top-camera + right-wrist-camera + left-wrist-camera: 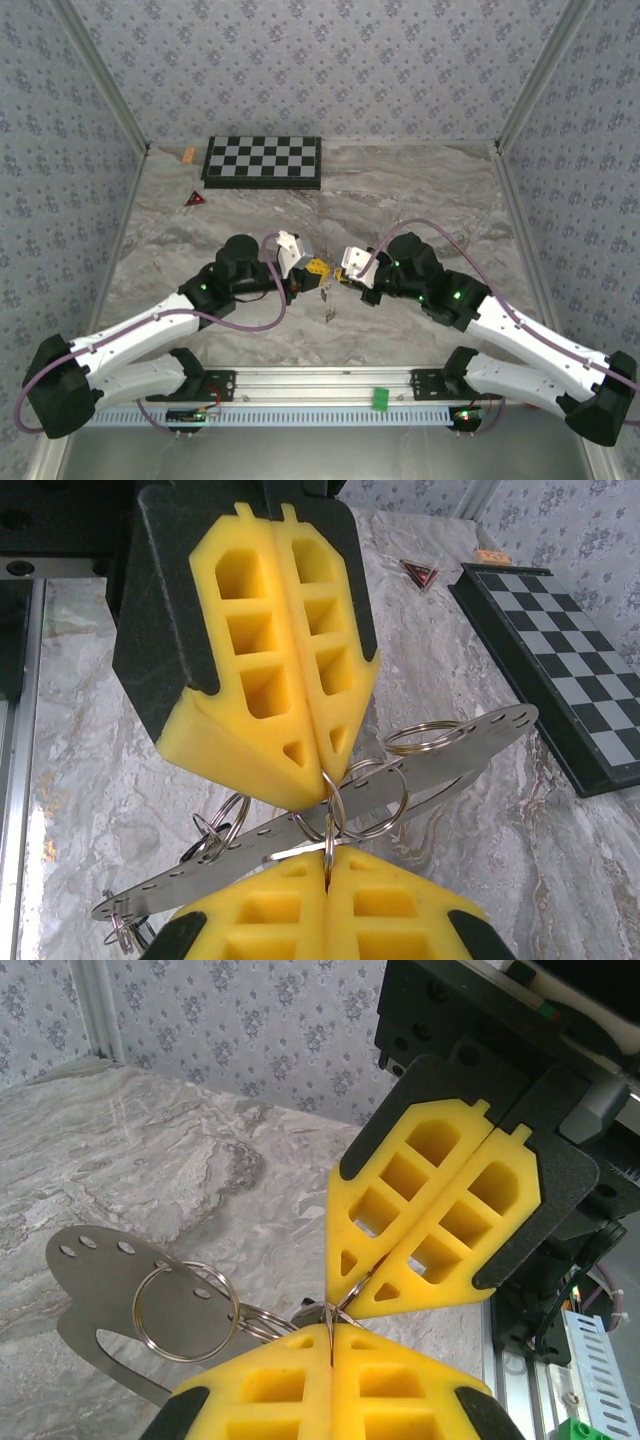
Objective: Put the keys on the keyring
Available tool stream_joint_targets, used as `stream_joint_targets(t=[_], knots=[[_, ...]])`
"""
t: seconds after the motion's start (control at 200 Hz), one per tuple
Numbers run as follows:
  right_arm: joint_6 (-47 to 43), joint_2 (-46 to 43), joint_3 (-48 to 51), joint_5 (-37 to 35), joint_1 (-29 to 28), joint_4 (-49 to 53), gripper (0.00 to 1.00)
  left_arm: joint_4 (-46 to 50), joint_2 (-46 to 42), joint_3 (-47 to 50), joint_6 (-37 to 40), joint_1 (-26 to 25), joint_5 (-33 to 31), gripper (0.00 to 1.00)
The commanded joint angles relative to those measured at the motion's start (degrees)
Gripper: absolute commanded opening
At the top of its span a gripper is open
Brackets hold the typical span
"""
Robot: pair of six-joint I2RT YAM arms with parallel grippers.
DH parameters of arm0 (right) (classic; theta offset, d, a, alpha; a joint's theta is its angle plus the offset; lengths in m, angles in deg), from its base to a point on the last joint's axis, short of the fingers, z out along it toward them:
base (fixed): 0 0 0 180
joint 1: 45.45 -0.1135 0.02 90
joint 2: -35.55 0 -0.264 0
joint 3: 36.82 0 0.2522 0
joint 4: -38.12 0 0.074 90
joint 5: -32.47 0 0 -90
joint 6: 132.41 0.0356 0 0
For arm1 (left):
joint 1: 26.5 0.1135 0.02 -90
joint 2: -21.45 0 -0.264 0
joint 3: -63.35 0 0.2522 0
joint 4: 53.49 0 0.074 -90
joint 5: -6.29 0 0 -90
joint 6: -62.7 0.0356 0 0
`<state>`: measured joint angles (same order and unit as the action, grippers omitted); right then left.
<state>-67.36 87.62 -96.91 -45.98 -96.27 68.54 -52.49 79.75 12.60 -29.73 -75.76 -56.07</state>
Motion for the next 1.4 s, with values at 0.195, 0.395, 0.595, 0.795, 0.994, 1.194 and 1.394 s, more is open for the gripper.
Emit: stream_joint_targets(t=[0.195, 0.395, 0.595, 0.795, 0.994, 1.194, 1.394], knots=[[-2.6, 1.2, -3.2, -0.1, -3.0, 0.4, 0.0, -1.9, 0.5, -3.4, 1.2, -1.3, 1.1, 0.0], [-3.9, 1.5, -3.4, -2.6, -4.6, 1.4, 0.0, -1.9, 0.8, -3.5, 1.2, -1.3, 1.0, 0.0], [-5.2, 2.3, -3.1, -5.4, -5.9, 2.0, 0.0, -2.1, 0.2, -3.4, 0.1, -1.2, -0.9, 0.0], [-7.3, 2.5, -1.6, -10.8, -8.2, 1.0, 0.0, -3.7, -0.7, -2.6, -1.2, -1.0, -1.1, 0.0], [-7.7, 2.5, -1.3, -12.8, -9.1, 0.3, 0.0, -3.9, -1.0, -2.5, -1.6, -0.9, -1.6, 0.0], [-4.4, -0.1, 1.7, -13.6, -9.2, -2.7, 0.21, -6.4, -2.6, -1.1, -2.8, -0.6, -1.6, 0.0], [1.3, -6.5, 6.2, -14.0, -9.0, -7.2, 0.26, -9.1, -3.5, -0.1, -4.3, -0.5, -1.0, 0.0]])
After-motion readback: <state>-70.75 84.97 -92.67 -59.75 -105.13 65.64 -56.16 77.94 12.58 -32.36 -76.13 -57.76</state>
